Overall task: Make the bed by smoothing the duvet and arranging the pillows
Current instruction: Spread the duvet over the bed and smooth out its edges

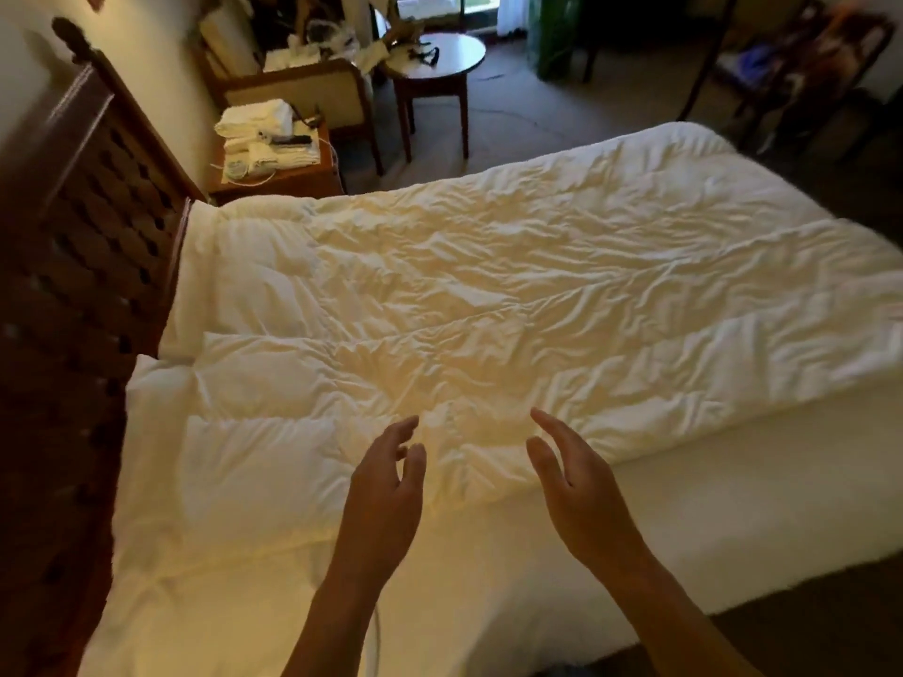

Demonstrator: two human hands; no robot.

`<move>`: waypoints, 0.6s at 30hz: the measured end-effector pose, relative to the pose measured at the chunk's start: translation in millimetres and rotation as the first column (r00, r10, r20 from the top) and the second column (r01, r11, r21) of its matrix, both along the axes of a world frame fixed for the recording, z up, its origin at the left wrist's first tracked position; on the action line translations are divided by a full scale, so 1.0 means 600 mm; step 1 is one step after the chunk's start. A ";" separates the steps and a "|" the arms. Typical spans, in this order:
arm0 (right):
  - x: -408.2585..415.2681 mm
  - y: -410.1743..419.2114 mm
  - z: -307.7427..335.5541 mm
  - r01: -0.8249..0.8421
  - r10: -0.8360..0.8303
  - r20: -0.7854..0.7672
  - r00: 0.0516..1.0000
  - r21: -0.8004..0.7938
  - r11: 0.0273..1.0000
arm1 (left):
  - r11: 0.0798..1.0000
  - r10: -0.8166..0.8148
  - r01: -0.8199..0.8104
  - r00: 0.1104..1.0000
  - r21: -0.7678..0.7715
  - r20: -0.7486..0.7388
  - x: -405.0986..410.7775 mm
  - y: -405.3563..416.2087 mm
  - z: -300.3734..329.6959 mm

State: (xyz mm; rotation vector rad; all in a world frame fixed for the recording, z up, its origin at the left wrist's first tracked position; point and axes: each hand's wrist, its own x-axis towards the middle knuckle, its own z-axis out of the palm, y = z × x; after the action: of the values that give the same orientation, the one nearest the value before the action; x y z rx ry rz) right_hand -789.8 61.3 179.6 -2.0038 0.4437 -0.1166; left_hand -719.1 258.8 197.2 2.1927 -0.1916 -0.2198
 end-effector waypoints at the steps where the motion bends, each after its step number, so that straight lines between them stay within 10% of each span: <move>1: -0.015 -0.009 0.016 0.052 -0.052 0.034 0.998 0.000 0.999 | 0.999 -0.045 0.045 0.999 -0.025 0.010 -0.002 -0.014 0.014; 18: -0.376 -0.292 0.143 0.619 -0.626 0.214 0.750 0.109 0.778 | 0.777 -0.593 0.597 0.800 -0.201 0.087 -0.214 -0.426 0.110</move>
State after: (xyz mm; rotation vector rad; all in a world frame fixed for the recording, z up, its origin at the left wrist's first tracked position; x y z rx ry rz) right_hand -1015.3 -113.7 265.3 -1.7036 0.9402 -0.7604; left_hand -847.4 3.1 263.4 1.8511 -0.8905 -0.5060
